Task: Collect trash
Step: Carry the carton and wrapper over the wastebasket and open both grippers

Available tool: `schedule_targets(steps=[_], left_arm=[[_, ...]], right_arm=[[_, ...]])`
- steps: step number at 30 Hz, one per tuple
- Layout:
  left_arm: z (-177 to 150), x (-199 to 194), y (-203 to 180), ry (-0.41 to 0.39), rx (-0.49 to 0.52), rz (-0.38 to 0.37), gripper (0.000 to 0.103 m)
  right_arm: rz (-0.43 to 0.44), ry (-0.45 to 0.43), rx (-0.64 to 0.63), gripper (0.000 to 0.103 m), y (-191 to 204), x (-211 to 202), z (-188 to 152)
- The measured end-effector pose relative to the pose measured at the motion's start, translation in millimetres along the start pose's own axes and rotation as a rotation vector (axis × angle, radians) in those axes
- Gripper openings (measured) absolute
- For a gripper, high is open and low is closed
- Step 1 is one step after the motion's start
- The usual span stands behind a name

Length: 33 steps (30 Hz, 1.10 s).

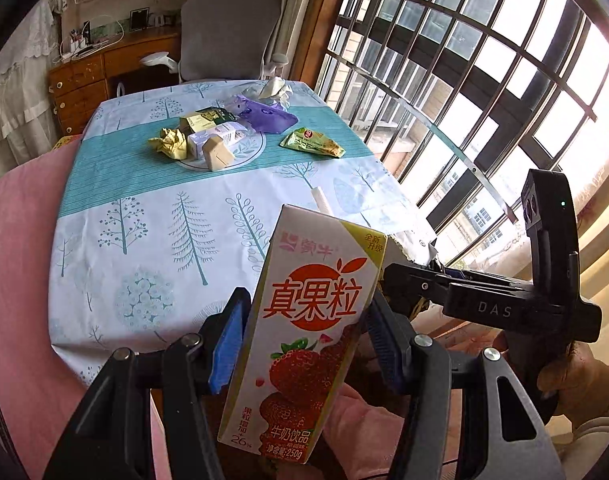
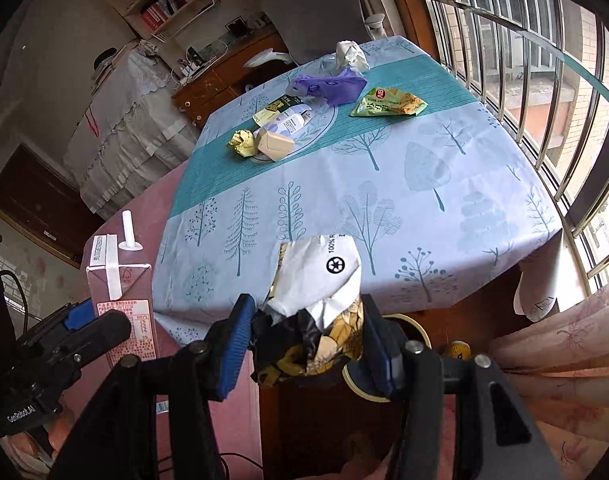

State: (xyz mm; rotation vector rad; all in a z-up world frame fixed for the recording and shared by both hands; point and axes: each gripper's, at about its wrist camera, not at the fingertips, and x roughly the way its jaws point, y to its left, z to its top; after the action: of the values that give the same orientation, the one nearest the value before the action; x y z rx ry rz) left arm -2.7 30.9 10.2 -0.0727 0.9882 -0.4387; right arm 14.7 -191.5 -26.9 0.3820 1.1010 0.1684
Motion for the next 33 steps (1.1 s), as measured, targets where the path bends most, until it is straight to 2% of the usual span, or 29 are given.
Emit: schedule_targets(steps=[8,11,21,25,29,32,33], left_arm=[[-53,45,-7,0.127,-0.063,-0.022,0.056],[-68,76,-10,0.166,-0.066,0.030,0.056],[-139,233,3,0.228,-0.110,0.178,0.056],[-168,292,15,0.242,-0.127,0.201,0.057],[-184,332,34,0.243,-0.187,0.199,0.058],[-190,349,45,0.266,-0.210,0.207,0.066],[-190,353,48,0.275,-0.218,0.213,0.074]], right_arm=[[-0.080,0.140,0.030,0.053,-27,29,-56],[-0.090,0.179,0.053,0.053,-44,53,-70],[-0.144,0.322,0.076,0.053,-124,200,-126],[-0.153,0.362,0.082,0.054,-156,259,-144],[-0.140,0.406,0.106,0.057,-179,304,-155],[-0.109,0.443,0.127,0.060,-187,327,-156],[-0.108,0.448,0.132,0.061,-188,332,-154]])
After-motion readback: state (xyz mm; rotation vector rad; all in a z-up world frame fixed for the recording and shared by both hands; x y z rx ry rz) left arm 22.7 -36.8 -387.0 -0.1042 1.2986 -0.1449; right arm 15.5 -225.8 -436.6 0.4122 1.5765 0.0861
